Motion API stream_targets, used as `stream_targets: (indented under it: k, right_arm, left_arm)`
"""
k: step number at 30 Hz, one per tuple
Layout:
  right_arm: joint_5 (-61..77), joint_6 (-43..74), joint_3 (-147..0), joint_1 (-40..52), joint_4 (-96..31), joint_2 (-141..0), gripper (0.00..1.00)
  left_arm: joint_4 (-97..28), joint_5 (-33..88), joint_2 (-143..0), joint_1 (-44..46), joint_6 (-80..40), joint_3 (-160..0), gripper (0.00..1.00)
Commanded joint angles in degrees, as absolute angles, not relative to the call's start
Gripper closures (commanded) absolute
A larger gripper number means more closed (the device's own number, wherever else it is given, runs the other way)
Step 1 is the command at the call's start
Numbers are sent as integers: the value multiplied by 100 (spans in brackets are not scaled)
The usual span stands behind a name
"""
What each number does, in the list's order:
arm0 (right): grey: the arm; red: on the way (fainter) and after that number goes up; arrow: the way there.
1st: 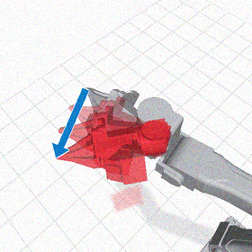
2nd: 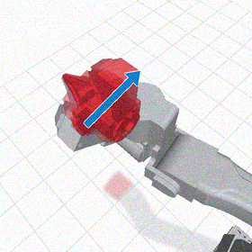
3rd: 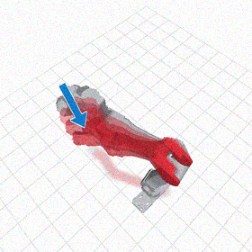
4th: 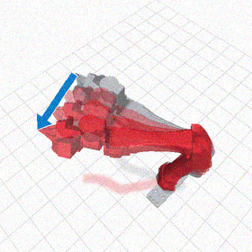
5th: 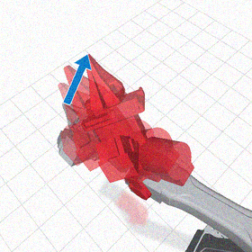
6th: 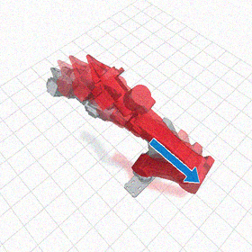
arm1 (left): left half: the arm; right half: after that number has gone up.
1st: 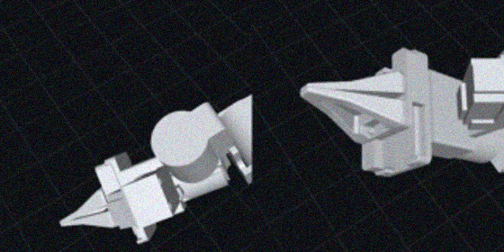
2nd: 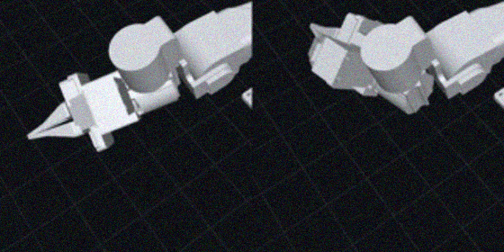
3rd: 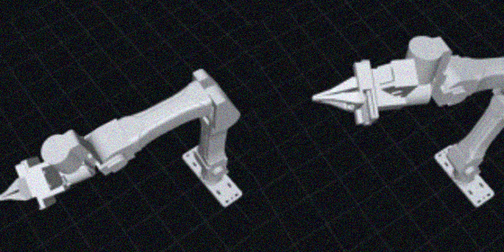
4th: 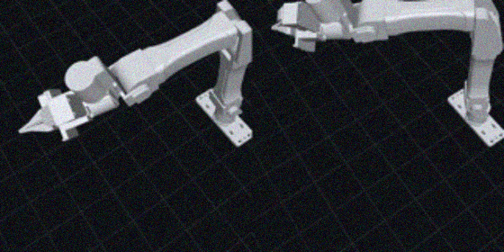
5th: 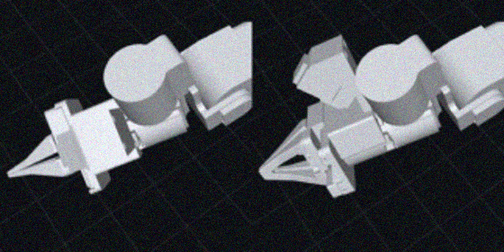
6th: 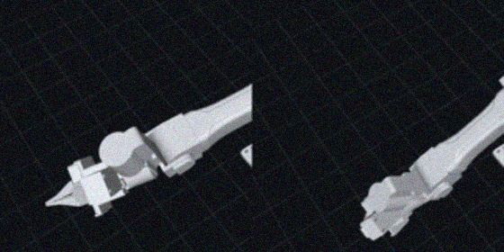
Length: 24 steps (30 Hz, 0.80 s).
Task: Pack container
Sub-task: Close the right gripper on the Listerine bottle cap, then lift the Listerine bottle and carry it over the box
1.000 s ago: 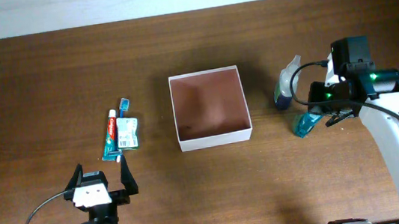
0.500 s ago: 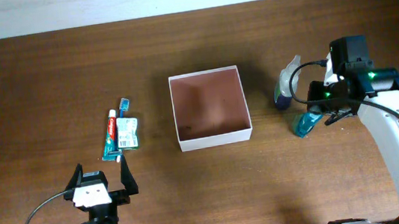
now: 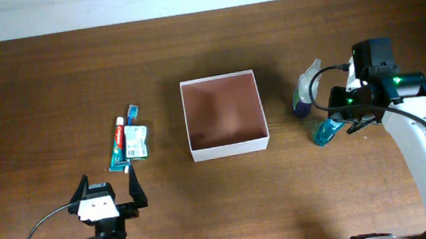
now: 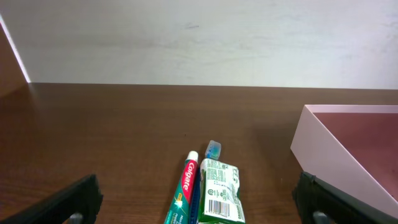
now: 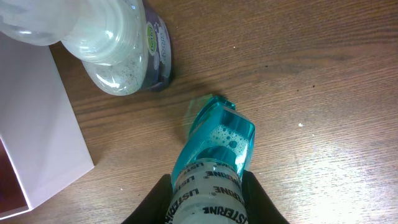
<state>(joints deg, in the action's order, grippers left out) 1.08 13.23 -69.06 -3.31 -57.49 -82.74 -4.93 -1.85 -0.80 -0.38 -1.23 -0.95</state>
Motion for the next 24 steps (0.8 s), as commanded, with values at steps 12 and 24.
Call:
stream_targets:
  k: [12,24]
  right_arm:
    - [134,1245,-7872,-296,-6549,-8309,79]
    - [840,928,-8748,207,-7223,-8309,82]
  left_arm:
    - [-475,-102,-34,-14,-34,-51,1]
    - [-475,-102,-34,-14,-34,-51,1]
